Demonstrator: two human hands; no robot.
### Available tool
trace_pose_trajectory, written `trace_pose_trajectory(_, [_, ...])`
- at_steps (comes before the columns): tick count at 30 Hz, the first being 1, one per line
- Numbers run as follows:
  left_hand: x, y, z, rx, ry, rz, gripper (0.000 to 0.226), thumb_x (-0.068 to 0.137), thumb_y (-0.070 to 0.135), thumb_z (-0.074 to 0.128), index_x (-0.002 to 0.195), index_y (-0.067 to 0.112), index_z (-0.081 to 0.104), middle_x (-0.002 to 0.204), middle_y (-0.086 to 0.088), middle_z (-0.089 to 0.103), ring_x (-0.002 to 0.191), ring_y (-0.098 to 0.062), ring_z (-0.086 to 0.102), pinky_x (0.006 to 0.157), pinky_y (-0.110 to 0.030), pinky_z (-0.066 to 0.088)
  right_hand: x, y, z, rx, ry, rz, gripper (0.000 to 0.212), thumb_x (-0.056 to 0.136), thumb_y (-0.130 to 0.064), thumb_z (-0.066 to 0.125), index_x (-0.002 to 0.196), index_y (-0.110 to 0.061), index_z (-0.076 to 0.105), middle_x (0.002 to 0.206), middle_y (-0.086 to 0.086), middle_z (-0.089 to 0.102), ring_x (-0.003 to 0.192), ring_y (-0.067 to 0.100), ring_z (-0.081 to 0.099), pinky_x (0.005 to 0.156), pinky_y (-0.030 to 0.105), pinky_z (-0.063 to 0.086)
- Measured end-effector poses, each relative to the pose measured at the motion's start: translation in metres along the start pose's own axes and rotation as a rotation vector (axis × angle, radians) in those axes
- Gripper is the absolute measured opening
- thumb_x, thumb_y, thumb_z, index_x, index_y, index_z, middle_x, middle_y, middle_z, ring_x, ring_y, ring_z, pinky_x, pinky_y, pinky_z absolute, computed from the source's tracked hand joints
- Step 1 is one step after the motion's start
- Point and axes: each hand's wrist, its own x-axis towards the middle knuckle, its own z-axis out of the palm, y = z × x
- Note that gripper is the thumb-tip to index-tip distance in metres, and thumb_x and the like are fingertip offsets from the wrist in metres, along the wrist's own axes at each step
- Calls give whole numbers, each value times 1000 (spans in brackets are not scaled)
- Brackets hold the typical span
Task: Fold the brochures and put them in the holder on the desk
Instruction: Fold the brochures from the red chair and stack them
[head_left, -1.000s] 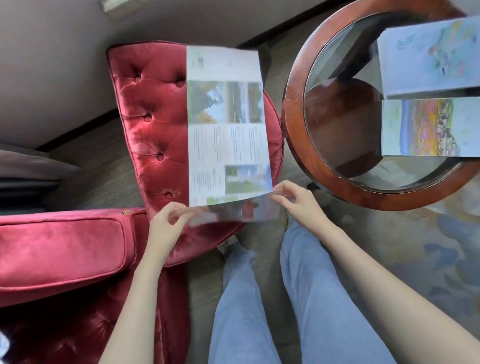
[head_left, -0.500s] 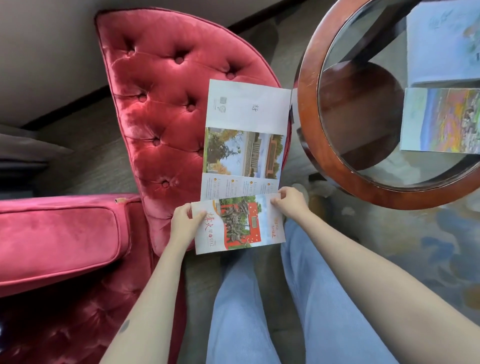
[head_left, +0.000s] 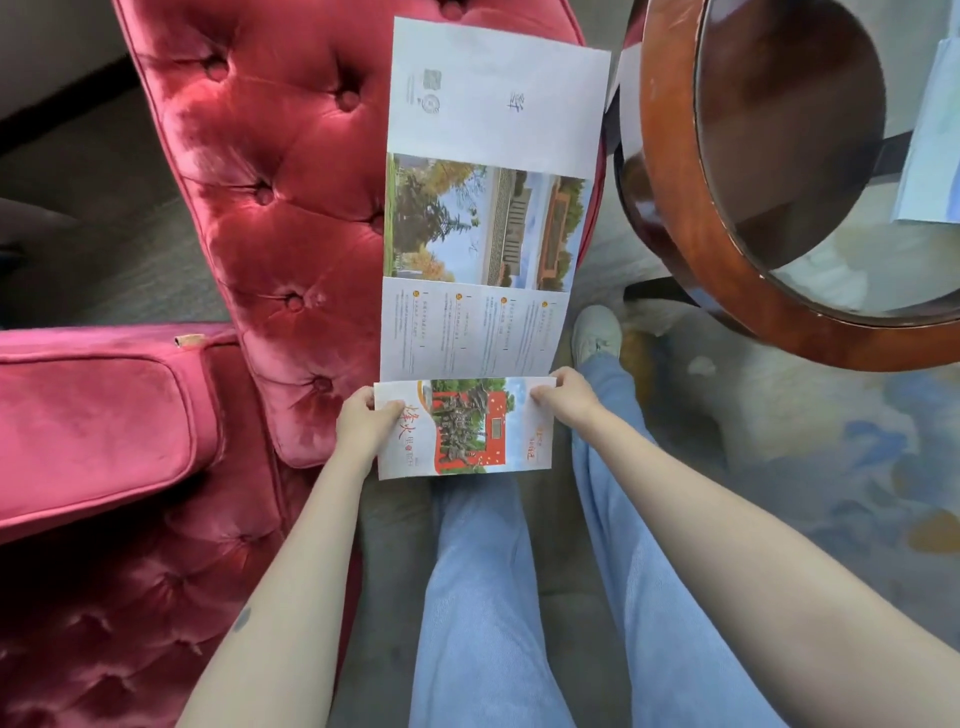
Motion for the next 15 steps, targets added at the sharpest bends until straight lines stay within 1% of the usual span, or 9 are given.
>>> trace_pose_trajectory(2, [2, -2, 2, -2, 7, 1, 16, 84, 9, 60, 100, 12, 62, 106, -8, 67, 94, -25, 62, 82, -34, 48, 2, -1, 2, -2, 14, 4, 13, 89, -13, 49, 101, -12, 44, 114, 11, 61, 99, 26, 61, 80, 35, 51])
trace_pose_trajectory(5, [4, -3, 2, 23, 16, 18, 14, 83, 9, 60, 97, 14, 60, 106, -9, 66, 90, -22, 60, 79, -33, 47, 7, -4, 4, 36, 20, 16, 18, 88, -14, 50, 106, -12, 44, 115, 9, 60, 99, 24, 60, 78, 34, 49])
trace_pose_trajectory(7, [5, -4, 1, 56, 39, 41, 18, 81, 9, 61, 99, 11, 60, 105, -8, 66, 94, -25, 61, 83, -36, 48, 10, -4, 6, 61, 25, 21, 24, 86, -12, 51, 110, -7, 47, 116, 10, 59, 102, 25, 59, 80, 34, 48])
trace_pose_trajectory(9, [2, -6, -2, 45, 82, 72, 24, 78, 8, 62, 101, 11, 56, 101, -5, 64, 97, -26, 60, 86, -39, 47, 10, -2, 8, 82, 47, 9, 23, 83, -10, 54, 104, -3, 49, 117, 11, 59, 105, 26, 58, 86, 37, 50])
trace_pose_trajectory(11, [-2, -5, -7, -11, 122, 87, 33, 75, 7, 62, 103, 16, 46, 93, -1, 60, 92, -25, 60, 86, -40, 47, 5, 1, 9, 117, 85, -13, 24, 82, -9, 58, 101, -6, 43, 116, 11, 57, 106, 24, 57, 93, 41, 49])
trace_pose_trajectory(13, [-5, -3, -15, -45, 110, 108, 43, 76, 5, 63, 112, 17, 41, 92, -2, 59, 88, -23, 59, 84, -38, 48, -5, 2, 8, 205, 99, -28, 35, 83, -8, 61, 111, -9, 39, 114, 12, 56, 103, 20, 57, 91, 38, 49])
trace_pose_trajectory(14, [-7, -1, -20, -40, 82, 140, 45, 78, 4, 62, 116, 16, 43, 94, -3, 60, 86, -21, 59, 81, -36, 49, -11, 2, 6, 264, 86, -44, 40, 84, -7, 61, 116, -9, 38, 114, 12, 57, 100, 18, 57, 88, 35, 50])
trace_pose_trajectory(15, [-9, 1, -24, -31, 53, 183, 41, 79, 2, 61, 115, 16, 48, 94, -3, 61, 82, -17, 59, 77, -33, 49, -18, 1, 4, 316, 66, -71, 43, 84, -7, 61, 119, -10, 37, 114, 13, 58, 98, 17, 58, 86, 33, 50])
